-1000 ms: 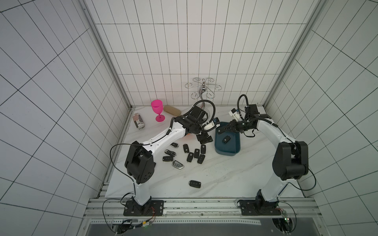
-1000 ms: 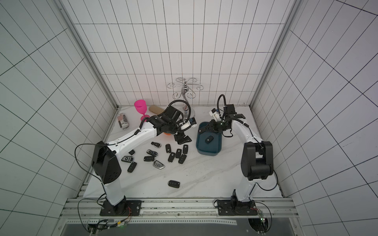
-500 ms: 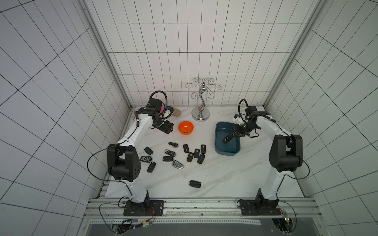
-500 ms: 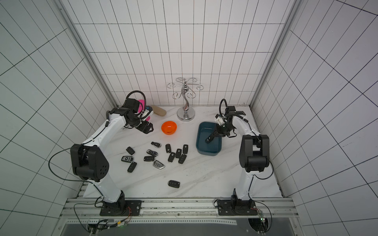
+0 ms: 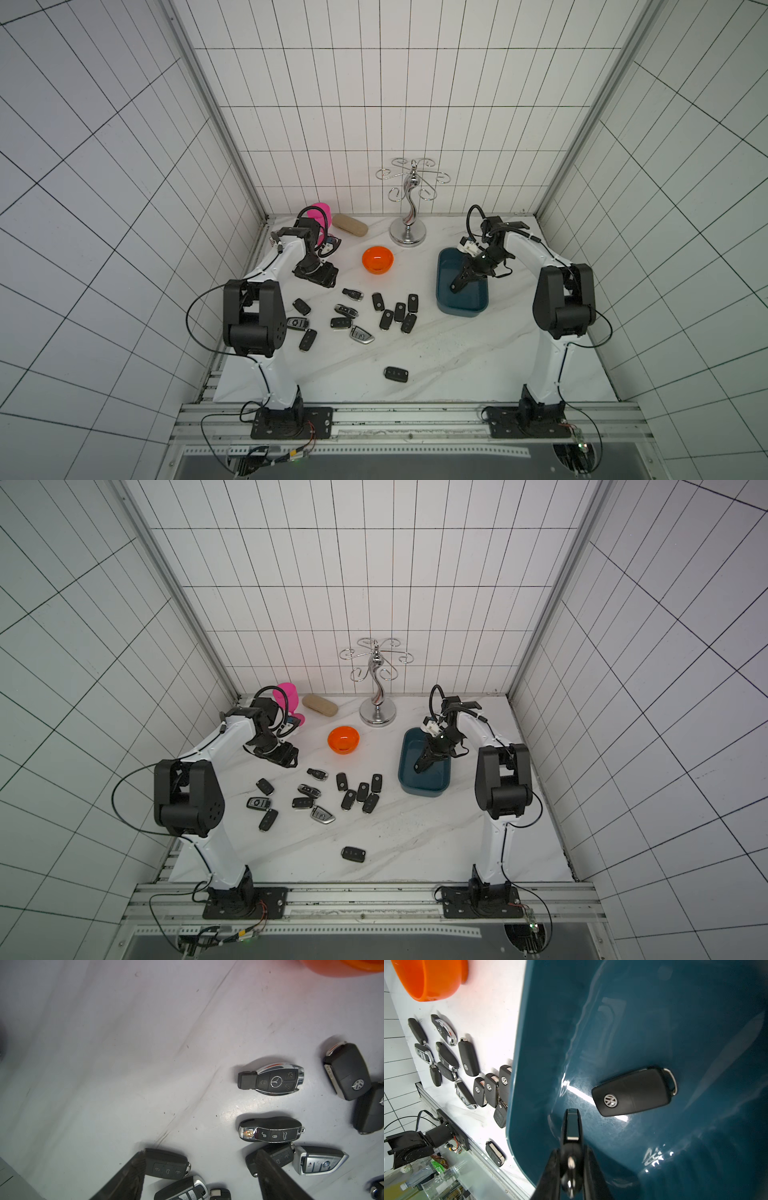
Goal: Place the car key into the storage box
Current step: Place the car key in the storage box, then pick up the car key from the center of the board.
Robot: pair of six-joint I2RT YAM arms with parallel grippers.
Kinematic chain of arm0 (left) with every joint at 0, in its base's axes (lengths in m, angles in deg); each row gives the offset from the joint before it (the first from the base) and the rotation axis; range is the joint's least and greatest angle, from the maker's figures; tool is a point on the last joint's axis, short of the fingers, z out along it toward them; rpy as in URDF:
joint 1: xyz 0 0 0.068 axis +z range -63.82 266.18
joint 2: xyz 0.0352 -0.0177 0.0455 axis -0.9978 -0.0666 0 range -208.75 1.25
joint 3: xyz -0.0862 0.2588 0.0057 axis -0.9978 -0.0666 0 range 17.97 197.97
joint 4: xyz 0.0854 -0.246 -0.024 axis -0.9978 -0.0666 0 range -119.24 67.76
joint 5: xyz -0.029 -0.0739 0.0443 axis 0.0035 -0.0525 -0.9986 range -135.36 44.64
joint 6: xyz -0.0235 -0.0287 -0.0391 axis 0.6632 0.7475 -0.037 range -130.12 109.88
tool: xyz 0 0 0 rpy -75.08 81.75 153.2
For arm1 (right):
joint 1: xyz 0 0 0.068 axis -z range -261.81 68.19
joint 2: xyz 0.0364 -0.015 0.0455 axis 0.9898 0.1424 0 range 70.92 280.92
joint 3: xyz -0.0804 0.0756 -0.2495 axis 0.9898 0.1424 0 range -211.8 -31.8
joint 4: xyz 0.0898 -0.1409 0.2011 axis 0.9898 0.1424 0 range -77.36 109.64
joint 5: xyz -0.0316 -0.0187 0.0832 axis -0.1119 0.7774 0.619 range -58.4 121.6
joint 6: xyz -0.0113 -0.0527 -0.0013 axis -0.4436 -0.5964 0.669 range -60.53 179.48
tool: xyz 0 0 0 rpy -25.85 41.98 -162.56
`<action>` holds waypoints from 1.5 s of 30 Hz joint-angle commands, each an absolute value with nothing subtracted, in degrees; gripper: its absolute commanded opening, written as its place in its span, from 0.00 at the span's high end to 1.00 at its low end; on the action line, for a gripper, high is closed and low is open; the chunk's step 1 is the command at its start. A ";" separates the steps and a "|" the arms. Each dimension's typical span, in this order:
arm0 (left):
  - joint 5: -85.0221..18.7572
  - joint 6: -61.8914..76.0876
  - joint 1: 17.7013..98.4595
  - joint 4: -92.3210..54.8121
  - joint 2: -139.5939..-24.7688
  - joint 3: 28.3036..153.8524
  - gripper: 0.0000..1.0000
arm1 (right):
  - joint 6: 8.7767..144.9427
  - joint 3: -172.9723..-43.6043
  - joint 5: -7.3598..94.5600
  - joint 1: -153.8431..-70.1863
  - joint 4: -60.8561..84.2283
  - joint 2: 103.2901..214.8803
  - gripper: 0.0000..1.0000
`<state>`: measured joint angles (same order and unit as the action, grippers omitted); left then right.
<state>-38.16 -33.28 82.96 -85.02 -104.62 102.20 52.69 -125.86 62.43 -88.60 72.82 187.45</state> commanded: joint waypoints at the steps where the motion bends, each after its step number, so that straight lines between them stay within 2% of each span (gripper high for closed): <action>1: -35.45 -41.74 82.68 -80.34 -104.20 99.49 0.20 | 51.13 -130.11 61.32 -88.45 76.25 189.45 0.95; 3: -35.37 -45.67 82.42 -77.95 -103.18 97.31 0.20 | 51.13 -130.56 61.26 -88.44 76.62 190.00 0.91; 9: -31.93 -54.09 81.23 -74.41 -102.58 94.95 0.20 | 51.13 -131.33 61.37 -88.47 77.32 191.20 0.62; 18: -27.54 -59.57 77.72 -76.80 -108.76 100.22 0.20 | 51.48 -132.21 61.31 -88.41 77.21 192.04 0.51; 21: -27.50 -58.48 76.63 -78.80 -111.47 102.79 0.20 | 51.32 -132.04 61.14 -88.41 77.23 191.39 0.43; 23: -27.48 -57.35 75.94 -79.68 -112.21 103.46 0.15 | 51.13 -131.81 61.06 -88.45 77.21 190.79 0.31; 24: -27.52 -56.41 75.53 -79.85 -112.37 103.45 0.07 | 51.08 -131.73 60.89 -88.44 77.08 190.50 0.24; 36: -30.87 -40.92 72.67 -75.51 -112.76 99.80 0.04 | 50.86 -130.29 59.81 -88.41 76.27 188.56 0.22; 41: -35.36 -36.10 71.68 -70.26 -113.04 96.37 0.03 | 50.86 -129.62 59.82 -88.23 75.92 187.99 0.22; 45: -34.34 -33.40 71.68 -69.96 -114.21 97.24 0.03 | 50.73 -129.20 60.17 -88.16 75.69 187.73 0.22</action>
